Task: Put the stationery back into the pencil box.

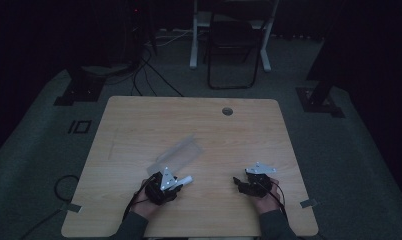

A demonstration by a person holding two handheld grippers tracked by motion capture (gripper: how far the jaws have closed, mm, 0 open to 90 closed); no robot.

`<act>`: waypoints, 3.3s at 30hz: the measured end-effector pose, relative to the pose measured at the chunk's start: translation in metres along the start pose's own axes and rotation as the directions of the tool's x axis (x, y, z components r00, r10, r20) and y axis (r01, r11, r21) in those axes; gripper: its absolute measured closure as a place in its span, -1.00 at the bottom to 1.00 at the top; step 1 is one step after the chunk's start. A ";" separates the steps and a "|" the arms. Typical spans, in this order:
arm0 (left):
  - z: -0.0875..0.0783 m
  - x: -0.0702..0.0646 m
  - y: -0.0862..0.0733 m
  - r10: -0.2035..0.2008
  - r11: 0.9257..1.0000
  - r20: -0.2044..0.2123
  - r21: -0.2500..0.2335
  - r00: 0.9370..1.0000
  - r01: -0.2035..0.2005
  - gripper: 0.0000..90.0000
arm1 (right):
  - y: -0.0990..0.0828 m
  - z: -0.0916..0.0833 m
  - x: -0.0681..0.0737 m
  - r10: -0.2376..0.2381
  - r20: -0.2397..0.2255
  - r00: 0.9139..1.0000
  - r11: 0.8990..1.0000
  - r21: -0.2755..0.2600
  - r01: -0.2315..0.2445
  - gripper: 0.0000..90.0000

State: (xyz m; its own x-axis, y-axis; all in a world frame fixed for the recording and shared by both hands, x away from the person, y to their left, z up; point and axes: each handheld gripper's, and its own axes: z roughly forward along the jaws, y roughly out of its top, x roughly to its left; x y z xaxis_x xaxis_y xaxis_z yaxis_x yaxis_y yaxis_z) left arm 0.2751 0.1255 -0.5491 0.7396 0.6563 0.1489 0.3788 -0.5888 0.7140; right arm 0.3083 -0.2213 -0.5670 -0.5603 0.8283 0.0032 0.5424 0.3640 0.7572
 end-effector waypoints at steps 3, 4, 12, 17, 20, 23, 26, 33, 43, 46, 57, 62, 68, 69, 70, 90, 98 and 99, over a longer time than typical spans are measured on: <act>0.001 0.000 0.000 0.000 1.000 0.005 0.004 1.000 0.000 0.42 | 0.000 0.000 0.000 0.000 -0.001 1.000 1.000 0.000 0.000 -0.17; 0.001 0.000 0.000 0.001 1.000 0.007 0.005 1.000 -0.001 0.43 | 0.000 0.000 0.000 -0.001 -0.001 1.000 1.000 0.000 0.001 -0.17; 0.003 0.000 0.000 0.003 1.000 0.017 0.007 1.000 -0.003 0.47 | 0.000 0.000 0.000 -0.002 -0.001 1.000 1.000 0.000 0.002 -0.17; 0.007 -0.001 0.003 0.001 1.000 0.023 0.013 1.000 -0.001 0.48 | 0.000 0.000 0.000 -0.002 -0.001 1.000 1.000 0.000 0.002 -0.17; 0.010 -0.002 0.004 0.001 1.000 0.028 0.017 1.000 -0.001 0.48 | 0.000 0.000 0.000 -0.002 -0.001 1.000 1.000 0.000 0.002 -0.17; 0.013 -0.003 0.006 -0.001 1.000 0.031 0.020 1.000 0.001 0.47 | 0.000 0.000 0.000 -0.002 -0.001 1.000 1.000 0.000 0.002 -0.17; 0.016 -0.003 0.009 0.000 1.000 0.036 0.023 0.999 -0.001 0.47 | 0.000 0.000 0.000 -0.001 -0.001 1.000 1.000 0.000 0.001 -0.17; 0.017 -0.004 0.010 -0.007 0.999 0.049 0.031 0.999 0.006 0.48 | 0.000 0.000 0.000 -0.002 -0.002 1.000 1.000 0.000 0.002 -0.18; 0.016 -0.002 0.011 -0.021 0.999 0.078 0.044 0.997 0.017 0.54 | 0.000 0.000 0.000 -0.003 -0.003 1.000 1.000 0.001 0.003 -0.19; 0.016 -0.003 0.011 -0.009 0.999 0.069 0.041 0.998 0.006 0.54 | 0.000 0.000 0.000 -0.004 -0.003 1.000 1.000 0.001 0.004 -0.19; 0.014 -0.006 0.011 -0.001 1.000 0.053 0.020 0.999 0.000 0.55 | 0.000 0.000 0.000 -0.004 -0.003 1.000 1.000 0.001 0.004 -0.19; 0.010 -0.007 0.013 0.006 1.000 0.047 0.008 0.999 -0.006 0.57 | 0.000 0.000 0.000 -0.004 -0.003 1.000 1.000 0.001 0.004 -0.19; 0.006 -0.008 0.015 0.012 1.000 0.036 -0.007 0.999 -0.012 0.57 | 0.000 0.000 0.000 -0.004 -0.003 1.000 1.000 0.001 0.004 -0.19; 0.005 -0.008 0.016 0.014 1.000 0.035 -0.008 0.999 -0.014 0.57 | 0.000 0.000 0.000 -0.004 -0.003 1.000 1.000 0.001 0.004 -0.19; 0.004 -0.008 0.016 0.014 1.000 0.032 -0.012 0.999 -0.014 0.57 | 0.000 0.000 0.000 -0.004 -0.004 1.000 1.000 0.001 0.004 -0.19; -0.008 -0.006 0.022 0.021 0.998 -0.007 -0.051 1.000 -0.022 0.57 | 0.000 0.000 0.000 -0.005 -0.003 1.000 1.000 0.000 0.005 -0.19; -0.014 -0.004 0.025 0.024 0.998 -0.028 -0.064 0.999 -0.026 0.57 | 0.000 0.000 0.000 -0.005 -0.003 1.000 1.000 0.000 0.005 -0.19; -0.015 -0.003 0.025 0.021 0.998 -0.032 -0.066 0.999 -0.023 0.57 | 0.000 0.000 0.000 -0.005 -0.003 1.000 1.000 0.001 0.005 -0.19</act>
State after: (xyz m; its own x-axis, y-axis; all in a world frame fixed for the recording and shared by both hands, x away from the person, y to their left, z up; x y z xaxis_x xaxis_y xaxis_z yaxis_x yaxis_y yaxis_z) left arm 0.2738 0.1158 -0.5215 0.7290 0.6588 0.1856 0.3241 -0.5711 0.7542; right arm 0.3083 -0.2214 -0.5671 -0.5654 0.8248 0.0012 0.5396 0.3688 0.7568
